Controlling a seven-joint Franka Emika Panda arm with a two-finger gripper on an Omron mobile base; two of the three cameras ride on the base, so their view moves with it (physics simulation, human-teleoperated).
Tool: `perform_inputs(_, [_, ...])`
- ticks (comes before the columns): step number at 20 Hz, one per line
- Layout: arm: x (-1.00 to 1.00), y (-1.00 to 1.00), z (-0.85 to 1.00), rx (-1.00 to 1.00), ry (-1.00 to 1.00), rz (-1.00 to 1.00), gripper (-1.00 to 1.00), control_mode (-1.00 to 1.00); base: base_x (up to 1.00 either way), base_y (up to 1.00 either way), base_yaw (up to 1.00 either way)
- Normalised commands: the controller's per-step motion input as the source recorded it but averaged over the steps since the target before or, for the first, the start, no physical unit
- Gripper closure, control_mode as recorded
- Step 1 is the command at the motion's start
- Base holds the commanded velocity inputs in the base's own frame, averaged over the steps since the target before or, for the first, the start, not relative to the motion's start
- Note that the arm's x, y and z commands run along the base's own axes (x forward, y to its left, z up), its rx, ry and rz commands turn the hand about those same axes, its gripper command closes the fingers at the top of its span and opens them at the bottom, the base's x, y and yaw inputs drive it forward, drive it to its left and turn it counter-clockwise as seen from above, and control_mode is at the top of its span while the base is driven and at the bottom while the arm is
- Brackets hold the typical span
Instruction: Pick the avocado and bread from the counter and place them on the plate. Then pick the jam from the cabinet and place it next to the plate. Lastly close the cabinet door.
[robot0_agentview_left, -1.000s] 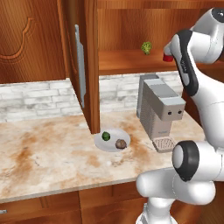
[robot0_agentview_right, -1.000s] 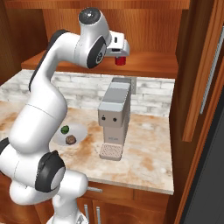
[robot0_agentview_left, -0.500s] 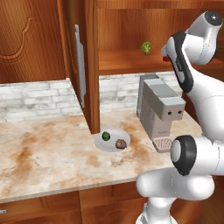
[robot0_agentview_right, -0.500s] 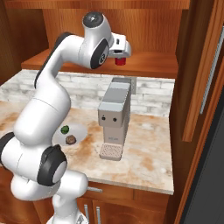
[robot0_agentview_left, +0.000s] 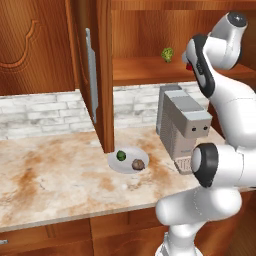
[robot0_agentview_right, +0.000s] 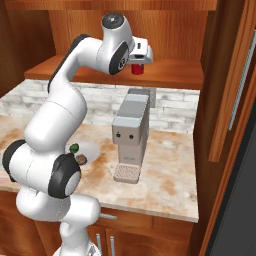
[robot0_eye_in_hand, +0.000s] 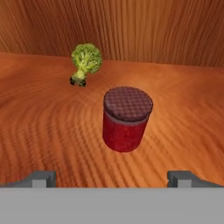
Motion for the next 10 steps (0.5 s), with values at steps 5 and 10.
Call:
perform_inputs(5, [0.24, -0.1, -0.02, 0.0, 0.01, 0.0, -1.0, -1.0, 0.0, 0.0, 0.0])
perform_inputs(10, [0.21, -0.08, -0.04, 0.0, 0.0, 0.0, -1.0, -1.0, 0.0, 0.0, 0.0])
